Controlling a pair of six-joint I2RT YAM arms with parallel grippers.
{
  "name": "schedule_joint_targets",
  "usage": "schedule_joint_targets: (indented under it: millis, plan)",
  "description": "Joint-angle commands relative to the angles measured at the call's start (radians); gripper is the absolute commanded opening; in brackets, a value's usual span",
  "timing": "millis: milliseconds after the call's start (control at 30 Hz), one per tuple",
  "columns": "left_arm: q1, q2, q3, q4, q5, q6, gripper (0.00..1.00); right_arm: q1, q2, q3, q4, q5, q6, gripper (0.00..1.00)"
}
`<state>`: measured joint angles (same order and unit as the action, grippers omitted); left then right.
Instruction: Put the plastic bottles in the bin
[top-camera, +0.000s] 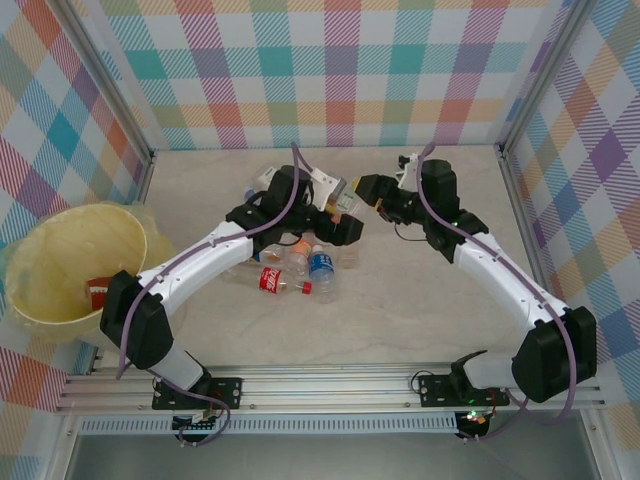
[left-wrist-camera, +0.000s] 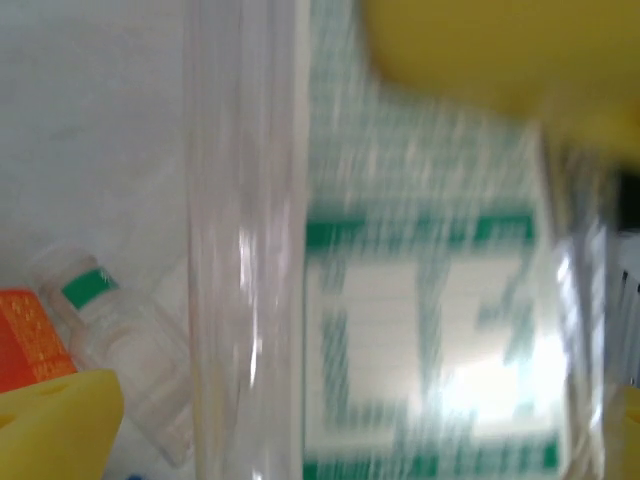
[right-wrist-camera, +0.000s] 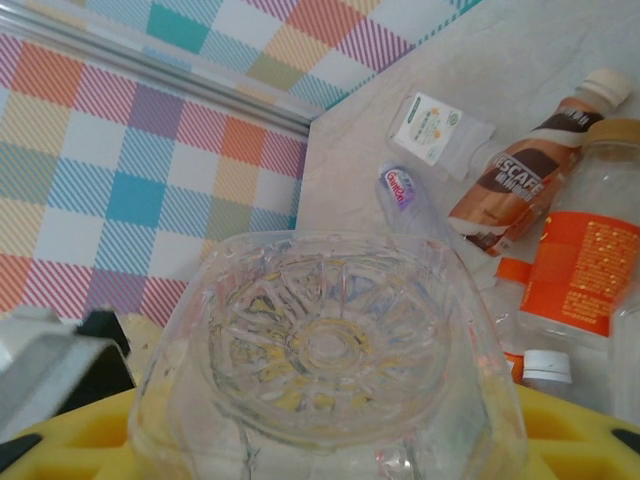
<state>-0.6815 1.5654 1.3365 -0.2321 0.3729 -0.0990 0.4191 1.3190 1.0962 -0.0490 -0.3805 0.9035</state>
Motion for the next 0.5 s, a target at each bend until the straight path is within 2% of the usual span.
schedule_joint_targets:
  millis: [0, 67, 333, 400, 467]
  plan:
    - [-0.013, 0.002, 0.002, 0.167, 0.003, -0.024, 1.00, 0.013, 0.002, 0.028, 0.039, -0.029, -0.002, 0.46]
    - [-0.013, 0.019, 0.014, 0.186, 0.018, -0.020, 0.98, 0.016, 0.003, 0.027, 0.044, -0.039, 0.002, 0.46]
    - [-0.013, 0.049, 0.038, 0.126, 0.040, 0.009, 0.69, 0.018, -0.003, 0.026, 0.051, -0.060, 0.037, 0.49]
    - [-0.013, 0.040, 0.025, 0.114, 0.036, 0.023, 0.66, 0.018, 0.001, 0.030, 0.058, -0.068, 0.056, 0.55]
    - [-0.012, 0.031, 0.015, 0.108, 0.028, 0.029, 0.62, 0.018, 0.003, 0.034, 0.058, -0.065, 0.076, 0.67]
